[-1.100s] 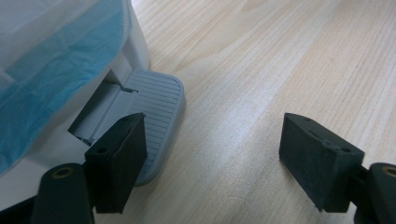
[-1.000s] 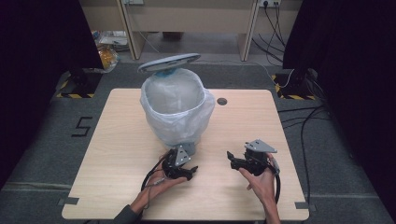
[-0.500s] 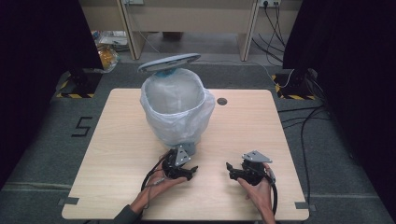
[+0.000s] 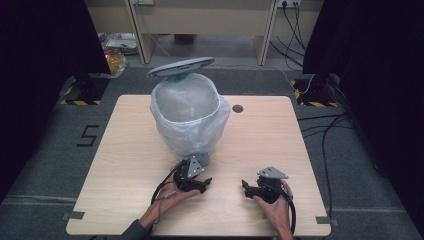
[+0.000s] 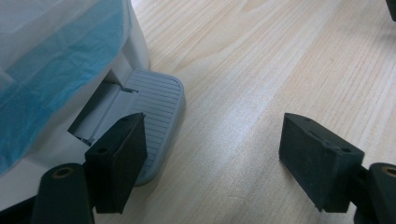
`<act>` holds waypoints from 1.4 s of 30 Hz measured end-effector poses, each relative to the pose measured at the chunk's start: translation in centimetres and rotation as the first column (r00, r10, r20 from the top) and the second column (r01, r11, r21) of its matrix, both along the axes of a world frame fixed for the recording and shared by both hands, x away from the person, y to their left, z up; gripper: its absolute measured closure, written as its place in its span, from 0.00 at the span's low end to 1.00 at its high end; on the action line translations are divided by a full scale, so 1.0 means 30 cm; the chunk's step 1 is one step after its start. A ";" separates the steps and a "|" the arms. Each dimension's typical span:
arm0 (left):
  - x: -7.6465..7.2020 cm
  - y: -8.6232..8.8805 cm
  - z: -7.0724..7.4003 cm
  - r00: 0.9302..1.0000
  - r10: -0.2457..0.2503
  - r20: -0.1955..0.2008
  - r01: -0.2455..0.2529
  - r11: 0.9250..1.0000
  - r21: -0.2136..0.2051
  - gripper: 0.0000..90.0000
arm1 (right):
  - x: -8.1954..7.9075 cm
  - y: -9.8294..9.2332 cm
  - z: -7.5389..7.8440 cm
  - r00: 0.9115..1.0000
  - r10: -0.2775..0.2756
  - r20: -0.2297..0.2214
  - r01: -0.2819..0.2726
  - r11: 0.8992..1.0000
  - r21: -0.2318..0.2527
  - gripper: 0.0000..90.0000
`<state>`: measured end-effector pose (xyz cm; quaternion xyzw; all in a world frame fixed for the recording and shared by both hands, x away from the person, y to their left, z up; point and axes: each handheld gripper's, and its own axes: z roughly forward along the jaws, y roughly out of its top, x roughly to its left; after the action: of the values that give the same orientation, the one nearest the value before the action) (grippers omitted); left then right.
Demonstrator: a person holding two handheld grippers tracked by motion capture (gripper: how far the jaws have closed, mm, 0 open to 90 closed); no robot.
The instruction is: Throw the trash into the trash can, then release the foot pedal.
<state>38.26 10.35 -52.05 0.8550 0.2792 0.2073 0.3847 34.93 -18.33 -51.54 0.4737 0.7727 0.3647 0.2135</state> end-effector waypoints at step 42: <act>0.002 0.001 0.002 1.000 -0.007 -0.001 0.007 1.000 0.006 0.25 | -0.018 0.008 -0.007 0.999 0.019 -0.047 -0.021 0.998 -0.051 0.16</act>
<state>38.31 10.38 -51.99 0.8572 0.2760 0.2061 0.3829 34.40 -18.08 -51.76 0.4687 0.7913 0.3356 0.2040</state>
